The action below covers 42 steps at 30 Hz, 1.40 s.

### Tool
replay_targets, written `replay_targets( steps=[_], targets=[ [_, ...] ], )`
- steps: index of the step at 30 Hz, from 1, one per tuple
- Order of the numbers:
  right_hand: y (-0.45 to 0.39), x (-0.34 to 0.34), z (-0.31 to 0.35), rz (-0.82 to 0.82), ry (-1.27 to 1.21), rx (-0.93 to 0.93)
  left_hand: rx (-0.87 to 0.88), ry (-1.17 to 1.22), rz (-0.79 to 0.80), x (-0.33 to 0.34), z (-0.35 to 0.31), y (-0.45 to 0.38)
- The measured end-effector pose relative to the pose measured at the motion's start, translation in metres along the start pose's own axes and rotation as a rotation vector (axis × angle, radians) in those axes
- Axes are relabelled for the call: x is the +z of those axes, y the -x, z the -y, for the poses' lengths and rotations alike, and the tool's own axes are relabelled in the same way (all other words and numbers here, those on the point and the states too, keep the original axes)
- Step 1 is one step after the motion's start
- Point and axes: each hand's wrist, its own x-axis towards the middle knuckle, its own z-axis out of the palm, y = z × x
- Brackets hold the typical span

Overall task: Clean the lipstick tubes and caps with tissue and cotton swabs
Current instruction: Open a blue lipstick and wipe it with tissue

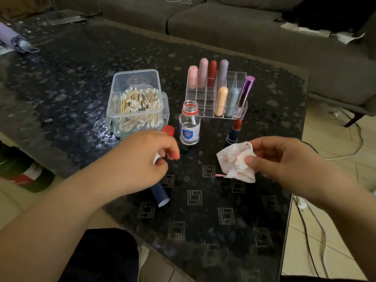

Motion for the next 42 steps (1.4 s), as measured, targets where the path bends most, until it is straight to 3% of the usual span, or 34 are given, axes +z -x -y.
replay_targets(
  steps=[4, 8, 17, 22, 28, 31, 37, 42],
  targets=[
    [0.0, 0.004, 0.004, 0.024, -0.02, -0.038, 0.083, 0.025, 0.272, -0.013, 0.007, 0.018],
    [0.002, 0.013, 0.008, 0.032, 0.009, -0.065, 0.109, -0.122, 0.351, -0.005, 0.015, 0.026],
    [0.014, 0.031, 0.015, 0.024, 0.013, -0.095, 0.13, -0.165, 0.269, 0.007, 0.016, 0.029],
    [0.017, 0.034, 0.019, -0.093, 0.022, -0.184, 0.009, 0.236, 0.036, 0.007, 0.005, 0.032],
    [0.019, 0.035, 0.025, -0.152, -0.019, -0.333, -0.006, 0.584, 0.009, 0.009, -0.012, 0.022],
    [0.017, 0.035, 0.026, -0.187, -0.071, -0.34, 0.005, 0.62, 0.011, 0.012, -0.022, 0.017],
    [0.011, 0.024, 0.024, -0.289, -0.042, -0.339, -0.014, 0.657, -0.169, 0.012, -0.035, 0.0],
    [0.014, 0.017, 0.021, -0.29, 0.144, -0.371, 0.037, 0.718, -0.146, 0.016, -0.043, -0.01]
  ],
)
